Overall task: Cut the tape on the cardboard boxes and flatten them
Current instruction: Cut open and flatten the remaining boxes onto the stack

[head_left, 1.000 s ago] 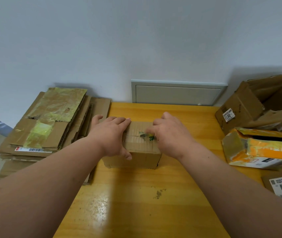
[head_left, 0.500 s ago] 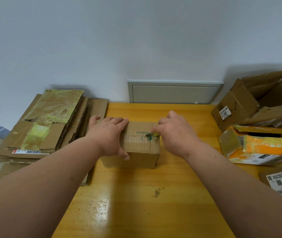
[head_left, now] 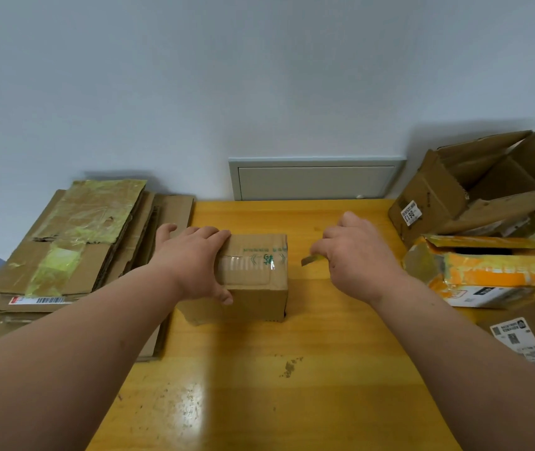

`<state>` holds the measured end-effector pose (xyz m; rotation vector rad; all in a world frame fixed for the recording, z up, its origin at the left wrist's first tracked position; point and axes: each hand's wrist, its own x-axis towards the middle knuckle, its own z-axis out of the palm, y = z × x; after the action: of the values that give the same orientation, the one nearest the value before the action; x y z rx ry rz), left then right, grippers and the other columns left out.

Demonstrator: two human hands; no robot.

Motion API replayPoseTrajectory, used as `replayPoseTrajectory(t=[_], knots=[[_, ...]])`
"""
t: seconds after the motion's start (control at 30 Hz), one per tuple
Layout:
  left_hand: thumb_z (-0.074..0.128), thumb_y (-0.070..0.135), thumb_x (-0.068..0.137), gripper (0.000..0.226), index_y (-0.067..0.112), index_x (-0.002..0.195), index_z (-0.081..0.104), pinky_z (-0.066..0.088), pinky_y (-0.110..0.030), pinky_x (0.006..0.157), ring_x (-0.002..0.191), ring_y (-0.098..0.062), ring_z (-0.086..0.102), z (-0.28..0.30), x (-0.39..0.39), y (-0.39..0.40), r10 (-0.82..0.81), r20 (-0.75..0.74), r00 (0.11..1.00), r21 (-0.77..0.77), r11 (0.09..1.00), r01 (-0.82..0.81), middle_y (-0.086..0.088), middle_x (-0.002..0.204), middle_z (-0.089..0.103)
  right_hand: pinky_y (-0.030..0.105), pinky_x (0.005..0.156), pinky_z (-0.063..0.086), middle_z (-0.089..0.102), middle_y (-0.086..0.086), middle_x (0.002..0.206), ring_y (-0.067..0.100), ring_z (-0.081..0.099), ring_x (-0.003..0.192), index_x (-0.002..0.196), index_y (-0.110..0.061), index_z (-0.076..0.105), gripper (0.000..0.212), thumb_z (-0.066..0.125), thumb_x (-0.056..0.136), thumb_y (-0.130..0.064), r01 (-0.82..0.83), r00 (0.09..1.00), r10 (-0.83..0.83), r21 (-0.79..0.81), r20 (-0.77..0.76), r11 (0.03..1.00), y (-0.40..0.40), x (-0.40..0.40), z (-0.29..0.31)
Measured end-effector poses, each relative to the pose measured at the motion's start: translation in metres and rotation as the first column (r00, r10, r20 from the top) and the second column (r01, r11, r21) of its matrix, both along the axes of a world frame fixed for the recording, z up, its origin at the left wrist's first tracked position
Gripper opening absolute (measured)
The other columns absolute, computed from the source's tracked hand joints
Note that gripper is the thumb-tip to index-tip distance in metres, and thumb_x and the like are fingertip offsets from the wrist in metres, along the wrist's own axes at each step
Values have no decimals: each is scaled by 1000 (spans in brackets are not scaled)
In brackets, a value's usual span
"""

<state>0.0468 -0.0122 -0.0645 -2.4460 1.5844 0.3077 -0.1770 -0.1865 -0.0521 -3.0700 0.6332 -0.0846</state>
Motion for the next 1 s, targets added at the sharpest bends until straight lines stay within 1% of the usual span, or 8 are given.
replayPoseTrajectory(t=[0.07, 0.13, 0.2, 0.3, 0.43, 0.7, 0.83, 1.0], knots=[[63, 91, 48, 123, 41, 150, 16, 4, -57, 115, 141, -18, 32, 1, 1, -2, 4, 4, 1000, 3, 1000, -4, 12, 152, 35, 35, 71, 38, 67, -5, 94, 22, 41, 88, 114, -28, 72, 39, 51, 91, -5, 98, 993, -101, 43, 59, 994, -3, -13, -6], [62, 91, 48, 122, 42, 150, 16, 3, -57, 114, 140, -19, 33, 1, 1, -4, 2, -2, 1000, 11, 1000, -2, 12, 150, 37, 36, 74, 43, 70, -1, 99, 26, 46, 91, 112, -25, 72, 34, 51, 93, -6, 252, 935, -299, 238, 190, 938, -2, -20, -14], [62, 92, 49, 121, 45, 150, 13, 4, -57, 114, 139, -19, 34, 2, 1, -6, -7, -7, 1000, 27, 1000, 7, 12, 148, 38, 33, 69, 43, 69, -1, 99, 25, 52, 90, 113, -28, 70, 32, 51, 95, -9, 365, 843, -503, 482, 192, 796, 3, -19, -24], [61, 91, 51, 119, 48, 150, 11, 5, -57, 115, 137, -19, 36, 3, 1, -9, -4, -5, 1000, 40, 999, 5, 11, 145, 40, 30, 59, 42, 65, -4, 96, 15, 55, 71, 118, -29, 66, 28, 52, 97, -16, 376, 733, -678, 795, 60, 477, 11, -9, -39], [61, 90, 53, 112, 50, 148, 18, 8, -56, 115, 134, -19, 40, 5, 0, -12, 25, 7, 1000, 38, 999, -25, 11, 141, 44, 45, 84, 55, 67, 0, 99, 19, 65, 88, 110, -28, 64, 19, 56, 97, -17, 286, 694, -720, 917, 0, 276, 26, 6, -48], [59, 91, 56, 113, 50, 151, 14, 9, -53, 116, 138, -20, 36, 5, -5, -14, 53, 14, 998, 54, 997, -54, 10, 148, 40, 49, 78, 58, 68, -4, 88, 23, 68, 81, 100, -36, 62, 17, 57, 96, -20, 235, 641, -767, 950, 9, 208, 33, 15, -54], [59, 90, 58, 113, 48, 152, 12, 12, -51, 115, 138, -20, 35, 5, -5, -13, 58, 7, 998, 52, 997, -58, 10, 149, 38, 43, 69, 59, 68, -8, 86, 22, 68, 68, 105, -36, 62, 15, 55, 97, -25, 258, 646, -763, 933, 27, 252, 43, 14, -53], [61, 88, 59, 112, 48, 152, 13, 16, -51, 113, 138, -22, 35, 5, -7, -13, 77, -11, 997, 44, 996, -77, 11, 148, 38, 36, 56, 53, 65, -11, 79, 16, 64, 63, 95, -40, 55, 14, 54, 96, -27, 303, 678, -734, 898, 33, 319, 48, 11, -52]])
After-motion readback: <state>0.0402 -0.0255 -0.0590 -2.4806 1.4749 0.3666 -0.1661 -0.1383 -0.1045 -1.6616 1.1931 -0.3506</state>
